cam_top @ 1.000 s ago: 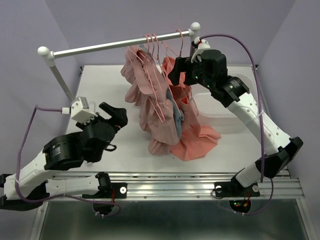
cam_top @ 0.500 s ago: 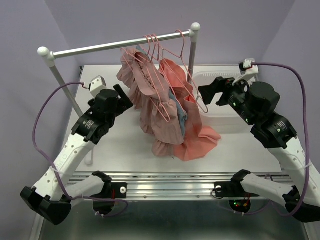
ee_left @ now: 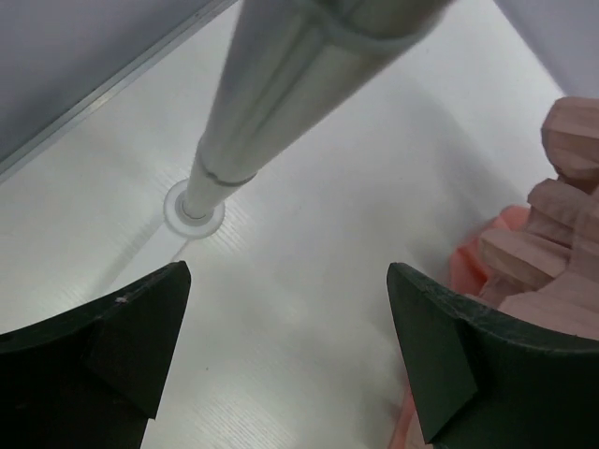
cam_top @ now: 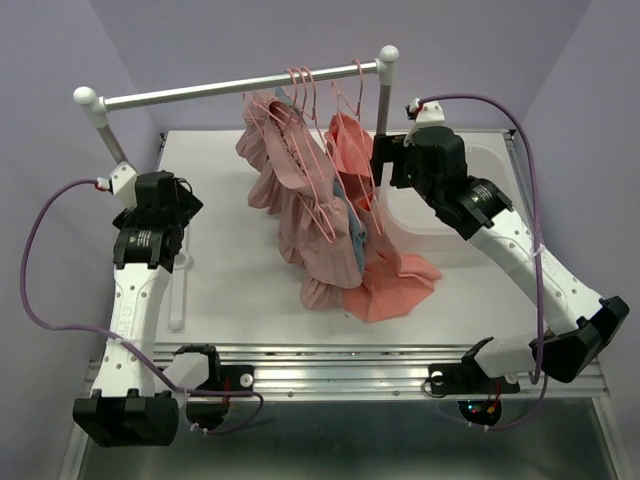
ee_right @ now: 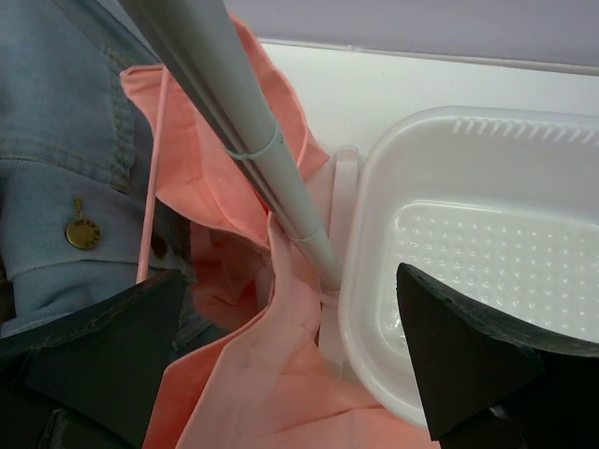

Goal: Remove the skirt from the hanger

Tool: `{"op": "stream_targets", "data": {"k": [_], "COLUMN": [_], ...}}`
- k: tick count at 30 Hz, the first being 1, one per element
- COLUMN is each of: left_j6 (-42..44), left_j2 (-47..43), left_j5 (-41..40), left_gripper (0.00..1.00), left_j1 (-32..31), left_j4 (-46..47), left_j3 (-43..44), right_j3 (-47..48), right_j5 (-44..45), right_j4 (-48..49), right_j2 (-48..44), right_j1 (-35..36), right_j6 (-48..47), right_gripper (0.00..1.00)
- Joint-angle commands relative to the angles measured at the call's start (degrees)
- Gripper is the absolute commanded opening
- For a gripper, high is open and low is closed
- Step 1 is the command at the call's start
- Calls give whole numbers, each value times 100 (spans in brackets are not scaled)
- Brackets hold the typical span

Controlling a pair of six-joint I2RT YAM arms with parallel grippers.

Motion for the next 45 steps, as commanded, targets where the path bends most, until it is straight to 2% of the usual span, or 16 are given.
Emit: {"op": "stream_targets", "data": {"k": [1,4,7,9,11,12,15,17,21,27,33,34,39,41,45], "left_j6": [445,760,1033,947,911,920,902,911,745,779,858,885,946,955,1078], "left_j2": [18,44,202,413,675,782,1046,1151,1432,2162,2795,2909,3489,3673,3833], "left_j5": [276,539,1276,1742,2024,2078,2236,2307,2667,2588,2771,2816,2992,3062,3221], "left_gripper": [99,99,99,98,94,88,86,77,75,75,75,75,75,75,78], "left_j1": [629,928,1219,1535,1589,1589,1589,1589,1598,1589,1615,1615,1624,1633,1633], "left_j4": [235,612,999,1395,1694,1704,1940,2316,3091,3285,3575,3611,3681,3725,3226], "left_j3": [240,144,109,144,240,319,486,521,731,1259,1567,1637,2165,2383,2973], "right_j3": [339,383,357,348,558,637,866,998,1488,1992,1219,1149,902,919,1051], "right_j5": [-573,-750,-680,-767,-899,-978,-1215,-1383,-1471,-1989,-2621,-2631,-2491,-2368,-1799], "right_j4": [469,670,1021,1216,1278,1322,1497,1664,1972,1981,2455,2447,2298,2122,1596], "right_j2": [40,401,595,806,1130,1236,1623,1782,2307,2731,2328,2284,2134,2108,1950], "right_j1": [-88,-141,-281,-377,-623,-824,-1045,-1151,-1151,-1204,-1204,-1204,-1204,-1204,-1204], "right_j6": [-183,-245,-192,-131,10,19,-60,-209,-613,-693,-456,-456,-491,-491,-202], "right_gripper": [100,97,86,83,74,67,56,48,46,43,43,45,46,49,68]}}
